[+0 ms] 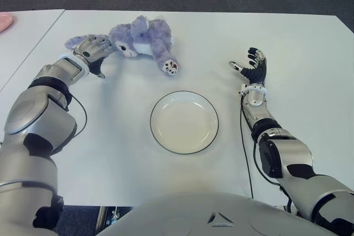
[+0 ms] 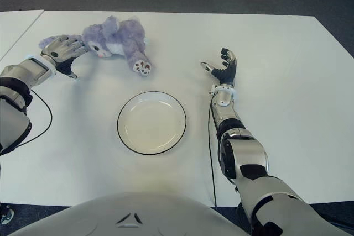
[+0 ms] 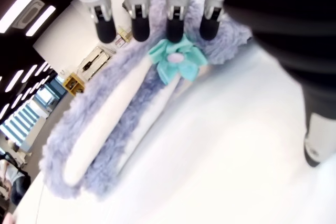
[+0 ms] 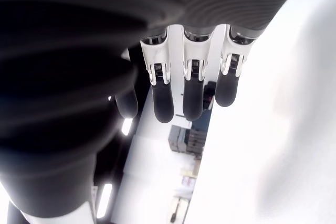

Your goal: Put the doll into the plate.

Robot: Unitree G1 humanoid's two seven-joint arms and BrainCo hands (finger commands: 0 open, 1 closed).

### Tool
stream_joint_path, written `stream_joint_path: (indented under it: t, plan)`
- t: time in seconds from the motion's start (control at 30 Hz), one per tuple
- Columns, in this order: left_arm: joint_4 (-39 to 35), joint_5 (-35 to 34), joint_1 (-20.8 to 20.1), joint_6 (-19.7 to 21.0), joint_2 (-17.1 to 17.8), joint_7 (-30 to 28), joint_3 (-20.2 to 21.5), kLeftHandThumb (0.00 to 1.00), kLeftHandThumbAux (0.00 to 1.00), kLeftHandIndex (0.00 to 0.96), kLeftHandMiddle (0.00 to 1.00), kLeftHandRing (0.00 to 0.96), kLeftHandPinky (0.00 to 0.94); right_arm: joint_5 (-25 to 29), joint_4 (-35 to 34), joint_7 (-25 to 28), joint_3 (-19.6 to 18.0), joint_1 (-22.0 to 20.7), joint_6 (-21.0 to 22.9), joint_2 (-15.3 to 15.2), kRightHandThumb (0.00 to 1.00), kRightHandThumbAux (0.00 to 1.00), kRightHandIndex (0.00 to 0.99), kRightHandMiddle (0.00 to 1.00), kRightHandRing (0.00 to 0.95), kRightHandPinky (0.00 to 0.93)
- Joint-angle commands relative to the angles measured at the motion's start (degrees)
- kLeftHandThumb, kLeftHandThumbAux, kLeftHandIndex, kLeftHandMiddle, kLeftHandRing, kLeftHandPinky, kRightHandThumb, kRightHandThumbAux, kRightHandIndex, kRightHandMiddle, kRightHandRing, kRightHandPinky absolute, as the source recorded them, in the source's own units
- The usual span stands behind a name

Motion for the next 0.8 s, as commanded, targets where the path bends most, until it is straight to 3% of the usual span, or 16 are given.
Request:
stream_joint_path:
  t: [0.03, 0.43, 0.8]
  plan:
    - [0.6, 1.6, -1.3, 0.1, -4.8, -2.8, -2.3, 0.000, 0.520, 0.000, 0.000, 0.000, 0.000, -1.1, 8.9, 1.4, 1.0, 14.6, 6.8, 5.2, 0.000, 0.855, 0.205, 0.222, 0.193, 0.190]
    - [0.8, -3.8, -2.2, -0.4, -5.5, -3.5, 1.9, 0.007, 0.542, 0.000, 0.000, 0.000, 0.000, -1.0, 8.9, 1.4, 1.2, 14.7, 6.8, 5.1, 0.000, 0.855, 0.210, 0.228, 0.197, 0.192]
    - [0.7, -4.9, -1.8, -0.1, -4.5, -1.9, 3.0, 0.061, 0.559, 0.000, 0.000, 0.000, 0.000, -1.3, 8.9, 0.9, 1.5, 14.8, 6.7, 5.1, 0.000, 0.846, 0.209, 0.227, 0.199, 0.197]
